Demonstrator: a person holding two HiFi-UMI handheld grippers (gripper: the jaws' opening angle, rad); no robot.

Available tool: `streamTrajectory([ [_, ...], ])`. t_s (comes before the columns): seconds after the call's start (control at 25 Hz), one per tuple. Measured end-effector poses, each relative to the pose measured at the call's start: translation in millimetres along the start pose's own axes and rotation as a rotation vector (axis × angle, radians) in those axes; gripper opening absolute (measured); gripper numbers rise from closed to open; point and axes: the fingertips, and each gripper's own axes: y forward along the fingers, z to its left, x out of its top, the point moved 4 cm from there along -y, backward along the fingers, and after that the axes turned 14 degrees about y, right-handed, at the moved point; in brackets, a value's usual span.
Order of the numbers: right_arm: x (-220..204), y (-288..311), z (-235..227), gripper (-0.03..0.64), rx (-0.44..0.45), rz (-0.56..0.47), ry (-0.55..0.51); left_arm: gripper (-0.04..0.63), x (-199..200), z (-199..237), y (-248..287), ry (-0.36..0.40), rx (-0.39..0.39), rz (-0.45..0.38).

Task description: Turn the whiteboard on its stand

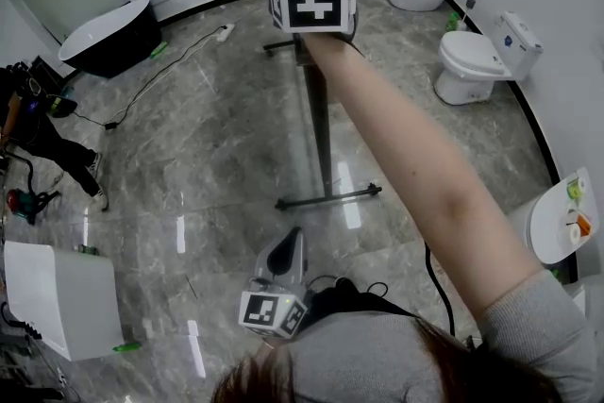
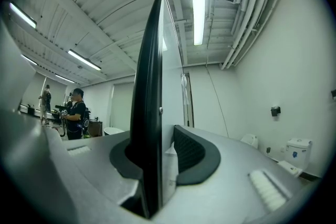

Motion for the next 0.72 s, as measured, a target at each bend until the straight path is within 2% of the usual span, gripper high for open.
streamTrajectory([
  [0.6,4.6,-49.3,8.2,0.075,-0.014,-0.002,-0.012,0.002,-19.2,-12.8,-67.5,-0.036,0.028,0.031],
  [0.72,6.3,-62.4,7.9,0.074,-0.018,-0.003,-0.01,0.002,-17.4,-20.2,-84.3,-0.023,0.018,0.039],
])
